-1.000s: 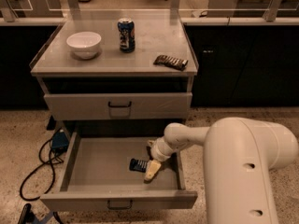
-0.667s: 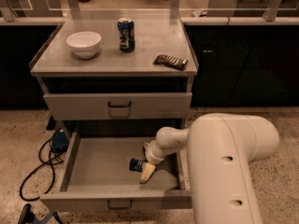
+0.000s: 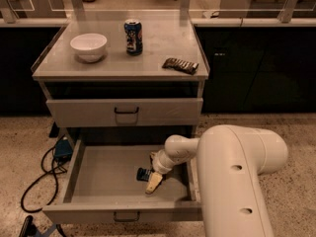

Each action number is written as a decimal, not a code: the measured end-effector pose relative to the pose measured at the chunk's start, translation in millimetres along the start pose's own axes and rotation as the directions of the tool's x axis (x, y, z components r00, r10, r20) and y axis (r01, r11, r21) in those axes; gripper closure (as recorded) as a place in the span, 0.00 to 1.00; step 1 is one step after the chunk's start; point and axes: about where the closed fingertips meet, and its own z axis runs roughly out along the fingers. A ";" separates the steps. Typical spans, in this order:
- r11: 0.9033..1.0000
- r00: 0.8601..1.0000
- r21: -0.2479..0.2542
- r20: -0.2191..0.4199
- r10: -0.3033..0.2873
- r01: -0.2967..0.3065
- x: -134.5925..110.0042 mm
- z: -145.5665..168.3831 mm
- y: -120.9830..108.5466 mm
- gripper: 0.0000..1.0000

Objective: Pick rxbar blueberry from middle drawer and place on counter

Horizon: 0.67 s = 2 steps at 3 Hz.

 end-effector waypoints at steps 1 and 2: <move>0.999 1.000 -0.045 0.013 0.021 -0.021 9.9 -1.8 0.5 0.00; 0.998 1.000 -0.059 0.011 0.019 -0.018 8.2 -1.0 3.5 0.00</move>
Offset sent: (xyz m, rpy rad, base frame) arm -0.0010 -0.0071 -0.0028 0.0138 0.0354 0.0042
